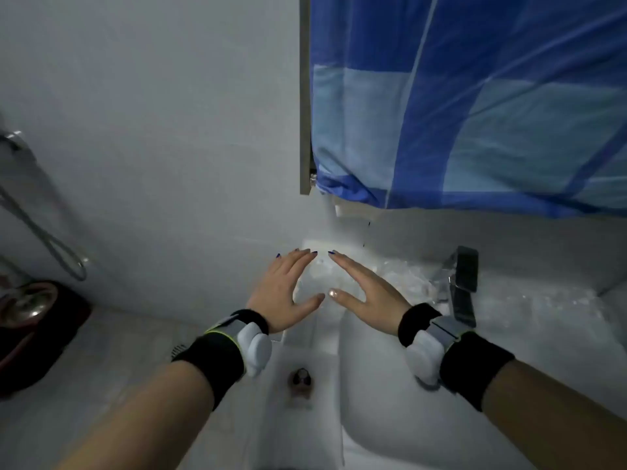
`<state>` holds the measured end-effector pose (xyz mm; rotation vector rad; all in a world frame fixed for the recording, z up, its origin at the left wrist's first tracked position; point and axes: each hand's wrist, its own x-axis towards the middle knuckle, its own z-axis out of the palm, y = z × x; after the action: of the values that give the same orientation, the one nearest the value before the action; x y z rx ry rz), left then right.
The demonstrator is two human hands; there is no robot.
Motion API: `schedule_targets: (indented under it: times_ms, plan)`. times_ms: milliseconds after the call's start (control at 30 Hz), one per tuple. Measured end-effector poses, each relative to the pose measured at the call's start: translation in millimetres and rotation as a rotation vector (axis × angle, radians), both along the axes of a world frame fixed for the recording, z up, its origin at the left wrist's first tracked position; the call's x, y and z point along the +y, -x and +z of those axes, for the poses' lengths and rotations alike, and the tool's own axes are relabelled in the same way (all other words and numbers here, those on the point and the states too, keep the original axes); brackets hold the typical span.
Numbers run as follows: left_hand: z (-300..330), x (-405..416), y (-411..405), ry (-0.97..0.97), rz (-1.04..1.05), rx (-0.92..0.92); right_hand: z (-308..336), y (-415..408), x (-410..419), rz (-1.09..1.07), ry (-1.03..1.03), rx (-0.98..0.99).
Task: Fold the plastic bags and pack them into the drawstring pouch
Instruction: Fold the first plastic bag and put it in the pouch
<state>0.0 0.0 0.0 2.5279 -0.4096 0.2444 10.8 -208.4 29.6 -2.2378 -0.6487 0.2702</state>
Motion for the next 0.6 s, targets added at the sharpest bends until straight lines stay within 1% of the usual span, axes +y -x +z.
schedule_targets:
  times_ms: [67, 200, 333, 500, 600]
  plan:
    - [-7.7, -0.1, -8.4, -0.008, 0.003, -0.007, -5.3, -7.7, 1.9, -0.006, 0.024, 0.005]
    - [-34.1, 2.2, -27.7, -0.047, 0.025, 0.056, -35.9, -28.2, 4.7, -0.029, 0.078, 0.044]
    - [-57.1, 7.7, -41.9, -0.127, -0.001, 0.085, -57.3, -38.4, 6.9, -0.067, 0.068, 0.077]
    - [-84.0, 6.0, -50.4, -0.113, 0.020, 0.171, -90.1, -41.7, 6.4, -0.101, 0.096, 0.148]
    - [-95.9, 6.8, -54.6, -0.107, 0.043, 0.201, -104.8, -42.4, 3.6, -0.103, 0.116, 0.157]
